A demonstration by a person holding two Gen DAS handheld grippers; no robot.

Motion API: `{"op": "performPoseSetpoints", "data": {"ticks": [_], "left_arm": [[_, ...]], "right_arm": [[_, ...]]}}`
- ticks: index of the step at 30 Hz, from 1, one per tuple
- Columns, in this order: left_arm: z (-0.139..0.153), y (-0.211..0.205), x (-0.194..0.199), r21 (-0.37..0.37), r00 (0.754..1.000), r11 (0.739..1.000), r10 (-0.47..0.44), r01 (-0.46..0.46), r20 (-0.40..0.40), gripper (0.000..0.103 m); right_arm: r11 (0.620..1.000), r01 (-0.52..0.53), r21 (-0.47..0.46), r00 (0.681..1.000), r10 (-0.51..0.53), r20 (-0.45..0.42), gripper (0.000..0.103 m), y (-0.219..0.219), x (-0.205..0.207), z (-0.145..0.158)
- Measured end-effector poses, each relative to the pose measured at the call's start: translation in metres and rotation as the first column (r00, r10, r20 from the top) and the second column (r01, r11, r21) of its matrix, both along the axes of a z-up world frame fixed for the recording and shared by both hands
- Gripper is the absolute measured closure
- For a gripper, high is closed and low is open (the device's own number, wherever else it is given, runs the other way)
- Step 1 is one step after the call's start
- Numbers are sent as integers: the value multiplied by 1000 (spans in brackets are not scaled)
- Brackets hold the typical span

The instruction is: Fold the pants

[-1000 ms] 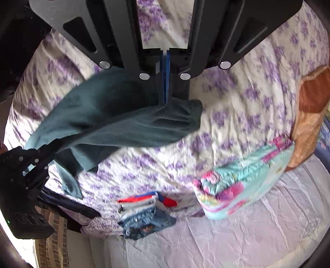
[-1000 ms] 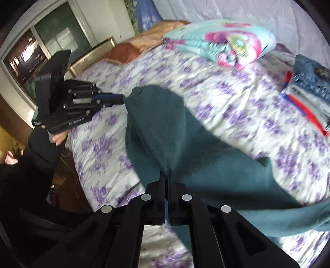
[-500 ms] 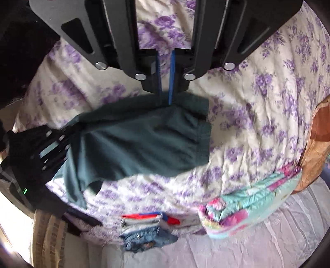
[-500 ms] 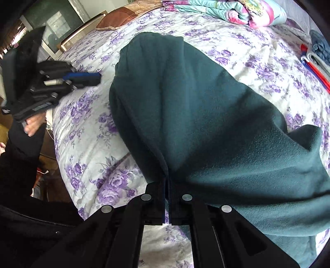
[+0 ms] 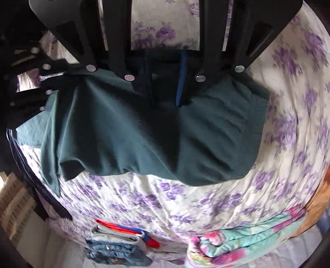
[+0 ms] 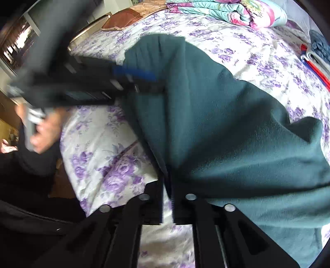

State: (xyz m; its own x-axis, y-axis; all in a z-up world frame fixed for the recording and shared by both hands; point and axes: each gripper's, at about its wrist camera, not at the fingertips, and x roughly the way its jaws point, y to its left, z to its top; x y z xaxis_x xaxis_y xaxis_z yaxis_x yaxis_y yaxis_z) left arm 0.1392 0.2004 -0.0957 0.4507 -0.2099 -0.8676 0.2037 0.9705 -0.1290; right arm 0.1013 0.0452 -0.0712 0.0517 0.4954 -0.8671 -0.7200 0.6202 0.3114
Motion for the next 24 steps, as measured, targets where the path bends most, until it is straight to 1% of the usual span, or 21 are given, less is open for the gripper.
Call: {"op": "performPoseSetpoints", "data": {"ticks": [3,5,6,7,10,11,12,13,15,16,18,19,20,21,22,23,24], "left_arm": [[0,-1,-15,21,999,999,46,-46,7,82],[-2,-2,-18,24,997,997,76,-76,16,82],[-2,-3,-20,25,996,996,89,-89,22,82],[-2,-3,-19,25,995,995,99,-99,24,82],[0,0,-20,2,993,993,116,-116,20,82],[0,2,-21,-12,993,993,114,-114,17,83],[-1,5,-23,-23,993,993,114,-114,22,83],[-1,6,-23,-32,993,993,113,-113,25,83],[-2,7,-22,-48,993,992,115,-113,28,83],[-2,8,-22,-56,993,992,116,-114,27,83],[-3,10,-21,-73,993,991,116,-114,26,83],[-3,10,-21,-78,993,991,115,-113,28,83],[-3,10,-22,-79,993,991,113,-111,31,83],[-3,10,-22,-79,993,991,111,-108,36,83],[-3,9,-23,-78,993,991,110,-106,42,83],[-4,9,-24,-76,993,991,110,-107,48,83],[-4,9,-24,-73,992,991,112,-108,51,83]], "right_arm": [[997,19,80,999,-21,32,86,-6,1,26],[993,65,94,994,-72,77,92,-6,8,32],[993,79,82,992,-87,94,97,-1,11,28],[994,81,67,993,-86,82,100,3,15,19],[998,60,3,998,-60,-34,100,12,31,-15],[998,63,5,998,-63,-25,102,14,30,-21],[998,66,18,998,-66,-18,102,14,31,-19],[997,76,23,996,-75,-42,102,11,34,-17],[989,142,46,985,-136,-110,99,-7,49,-3],[984,171,49,981,-166,-101,97,-19,56,6],[967,252,33,967,-252,-28,96,-53,74,33],[946,323,7,946,-323,6,83,-75,92,47],[916,400,-28,916,-399,34,67,-100,112,58],[874,481,-66,877,-477,68,63,-127,132,67],[814,568,-119,823,-558,108,63,-158,156,73],[749,641,-167,768,-626,136,63,-186,178,75],[673,708,-214,704,-695,144,63,-218,202,74]]}}
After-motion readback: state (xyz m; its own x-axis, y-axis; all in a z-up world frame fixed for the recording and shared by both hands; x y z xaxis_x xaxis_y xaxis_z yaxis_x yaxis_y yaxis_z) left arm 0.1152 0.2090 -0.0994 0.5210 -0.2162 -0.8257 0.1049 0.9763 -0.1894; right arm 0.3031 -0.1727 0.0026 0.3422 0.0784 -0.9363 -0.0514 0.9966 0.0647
